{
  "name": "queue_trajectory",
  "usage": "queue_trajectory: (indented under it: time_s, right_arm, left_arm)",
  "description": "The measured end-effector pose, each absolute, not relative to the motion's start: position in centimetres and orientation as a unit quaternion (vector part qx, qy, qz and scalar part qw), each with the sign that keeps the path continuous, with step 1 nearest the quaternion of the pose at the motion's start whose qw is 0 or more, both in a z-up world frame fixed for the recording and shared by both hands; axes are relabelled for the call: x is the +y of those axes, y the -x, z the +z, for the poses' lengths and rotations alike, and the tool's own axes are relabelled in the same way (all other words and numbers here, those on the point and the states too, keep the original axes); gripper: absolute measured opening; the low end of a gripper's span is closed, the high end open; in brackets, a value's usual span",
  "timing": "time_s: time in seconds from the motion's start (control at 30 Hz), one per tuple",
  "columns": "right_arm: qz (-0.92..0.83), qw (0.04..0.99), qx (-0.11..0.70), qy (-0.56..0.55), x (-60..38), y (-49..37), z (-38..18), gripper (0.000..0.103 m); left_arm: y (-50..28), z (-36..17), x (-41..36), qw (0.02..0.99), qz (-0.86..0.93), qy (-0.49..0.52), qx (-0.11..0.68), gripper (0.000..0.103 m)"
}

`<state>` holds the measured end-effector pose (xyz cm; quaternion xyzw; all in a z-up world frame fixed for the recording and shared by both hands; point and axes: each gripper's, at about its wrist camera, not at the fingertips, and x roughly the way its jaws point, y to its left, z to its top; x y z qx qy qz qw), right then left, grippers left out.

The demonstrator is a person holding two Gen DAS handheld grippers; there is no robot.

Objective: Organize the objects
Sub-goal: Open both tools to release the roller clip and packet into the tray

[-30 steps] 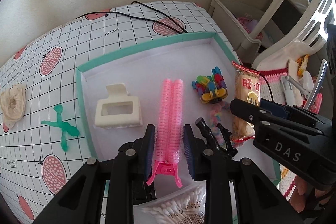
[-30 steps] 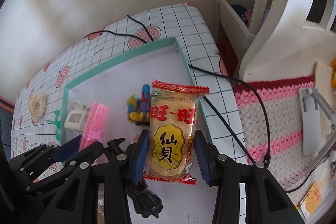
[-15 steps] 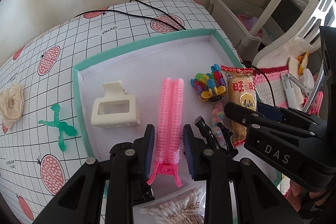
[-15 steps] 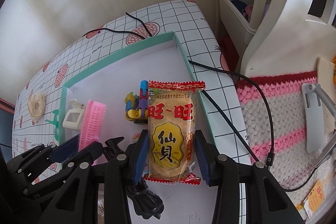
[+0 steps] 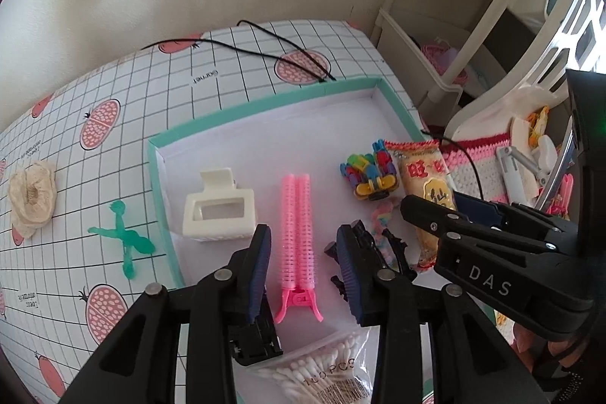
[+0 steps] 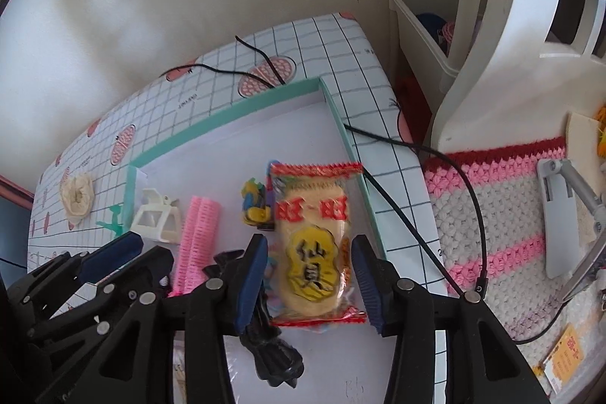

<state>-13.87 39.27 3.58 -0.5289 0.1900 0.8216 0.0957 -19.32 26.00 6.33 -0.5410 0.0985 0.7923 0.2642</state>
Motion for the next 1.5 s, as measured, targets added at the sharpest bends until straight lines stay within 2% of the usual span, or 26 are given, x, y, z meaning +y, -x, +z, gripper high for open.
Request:
queue_trajectory:
  time_s: [0.27, 0.33, 0.5, 0.57, 0.6, 0.63, 0.77, 0.8, 0.83, 0.9, 0.97, 1.0, 1.03, 1.07, 1.17, 1.23, 1.5]
  right_arm:
    - [0.829, 0.094, 0.187, 0.519, 39.0, 13.8, 4.6, 0.052]
    - [0.829, 0.094, 0.186, 0.518, 39.0, 13.9, 4.7, 0.052]
    - [0.830, 0.091, 0.184, 0.518, 38.6, 14.1, 4.6, 0.052]
    - [0.831, 0.090, 0.183, 0.517, 38.5, 14.2, 4.6, 0.059]
    - [0.832, 0.090, 0.182, 0.516, 38.5, 14.2, 4.7, 0.064]
    - [0.833, 0.091, 0.180, 0.515, 38.4, 14.2, 4.7, 0.065]
    - [0.834, 0.095, 0.177, 0.513, 38.4, 14.2, 4.5, 0.071]
    - [0.835, 0.094, 0.176, 0.513, 38.3, 14.3, 4.4, 0.071]
    - [0.835, 0.094, 0.175, 0.513, 38.3, 14.3, 4.4, 0.072]
    - [0.836, 0.095, 0.171, 0.512, 38.2, 14.4, 4.4, 0.074]
    - [0.837, 0.095, 0.171, 0.511, 38.1, 14.4, 4.3, 0.084]
    - [0.838, 0.095, 0.170, 0.510, 38.1, 14.4, 4.3, 0.085]
    - [0.839, 0.095, 0.168, 0.509, 38.1, 14.4, 4.3, 0.085]
    - [0.839, 0.095, 0.168, 0.509, 38.1, 14.4, 4.3, 0.085]
    - [0.839, 0.095, 0.168, 0.509, 38.1, 14.5, 4.2, 0.089]
    - [0.840, 0.097, 0.169, 0.507, 38.1, 14.5, 4.2, 0.101]
    - [0.841, 0.099, 0.173, 0.503, 38.4, 14.5, 4.2, 0.103]
  left_arm:
    - [19.8, 7.7, 25.0, 0.256, 0.806, 0.527, 0.087, 0.039]
    - [19.9, 7.8, 24.8, 0.252, 0.809, 0.524, 0.085, 0.045]
    - [20.3, 8.0, 24.2, 0.241, 0.817, 0.518, 0.081, 0.046]
    - [20.4, 8.0, 24.0, 0.233, 0.820, 0.516, 0.083, 0.048]
    - [20.5, 8.0, 23.8, 0.227, 0.823, 0.513, 0.085, 0.052]
    - [20.6, 8.0, 23.7, 0.221, 0.826, 0.511, 0.087, 0.056]
    - [21.2, 8.0, 22.9, 0.196, 0.836, 0.505, 0.087, 0.058]
    - [21.3, 8.0, 22.6, 0.192, 0.837, 0.505, 0.085, 0.062]
    - [21.5, 8.0, 22.4, 0.188, 0.838, 0.505, 0.083, 0.071]
    - [21.7, 8.0, 21.9, 0.178, 0.842, 0.502, 0.082, 0.075]
    - [21.9, 7.9, 21.5, 0.170, 0.844, 0.501, 0.081, 0.075]
    - [22.0, 7.8, 21.4, 0.168, 0.845, 0.502, 0.080, 0.080]
    - [22.1, 7.8, 21.2, 0.165, 0.845, 0.502, 0.078, 0.089]
    - [22.2, 7.8, 21.1, 0.163, 0.846, 0.501, 0.077, 0.091]
    - [22.3, 7.7, 20.8, 0.158, 0.848, 0.501, 0.076, 0.092]
    - [22.3, 7.6, 20.7, 0.156, 0.847, 0.502, 0.074, 0.094]
    - [22.6, 7.4, 20.5, 0.148, 0.847, 0.506, 0.066, 0.094]
